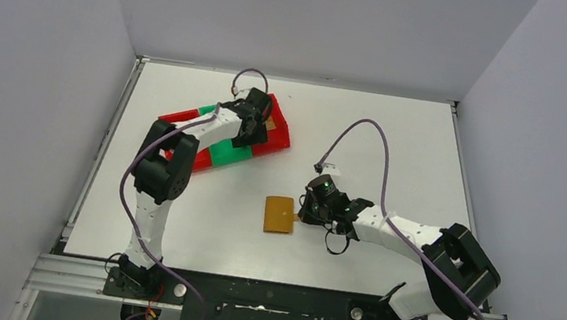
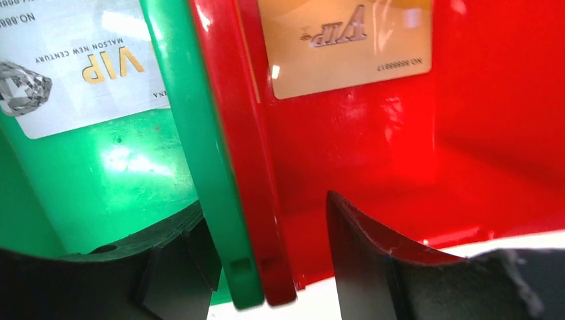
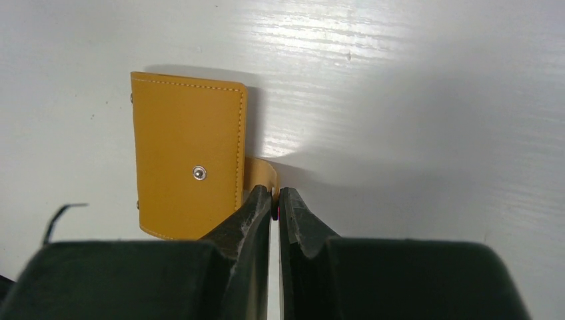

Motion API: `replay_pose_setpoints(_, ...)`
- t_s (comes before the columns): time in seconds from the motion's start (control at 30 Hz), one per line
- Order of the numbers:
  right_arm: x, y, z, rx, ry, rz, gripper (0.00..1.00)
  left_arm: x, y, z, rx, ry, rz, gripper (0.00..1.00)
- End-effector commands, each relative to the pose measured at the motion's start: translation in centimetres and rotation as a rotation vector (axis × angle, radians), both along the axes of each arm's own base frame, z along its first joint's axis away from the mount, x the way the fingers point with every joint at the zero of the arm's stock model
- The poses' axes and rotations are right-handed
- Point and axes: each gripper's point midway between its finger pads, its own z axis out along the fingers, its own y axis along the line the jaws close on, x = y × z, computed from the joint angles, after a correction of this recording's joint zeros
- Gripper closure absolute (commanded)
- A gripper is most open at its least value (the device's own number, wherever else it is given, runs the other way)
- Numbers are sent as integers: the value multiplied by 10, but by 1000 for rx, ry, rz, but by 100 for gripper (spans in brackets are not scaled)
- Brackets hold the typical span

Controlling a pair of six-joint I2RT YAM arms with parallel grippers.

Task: Take the credit cards out of the card holder

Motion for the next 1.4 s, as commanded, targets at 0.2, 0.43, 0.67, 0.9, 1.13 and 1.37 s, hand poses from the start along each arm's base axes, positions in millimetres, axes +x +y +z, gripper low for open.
replay_pose_setpoints(0.2, -1, -9, 20, 95, -77, -79, 100, -39, -58, -11, -62, 13, -123, 48)
replay_pose_setpoints(0.43, -15, -22, 21, 119, -84, -102, 100, -55, -91, -3, -100, -3, -174, 49)
replay_pose_setpoints(0.67, -28, -44, 15, 101, -73, -155, 100, -75, -118, 1, -129, -6, -217, 49)
replay_pose_setpoints(0.9, -34, -68, 11, 83, -72, -253, 97, -89, -141, 3, -166, -11, -242, 49)
replay_pose_setpoints(1.13, -29, -80, 12, 86, -79, -301, 95, -92, -153, 16, -176, -34, -287, 48)
replay_pose_setpoints(1.37, -17, -79, 15, 132, -79, -320, 81, -85, -154, 55, -186, -116, -320, 42)
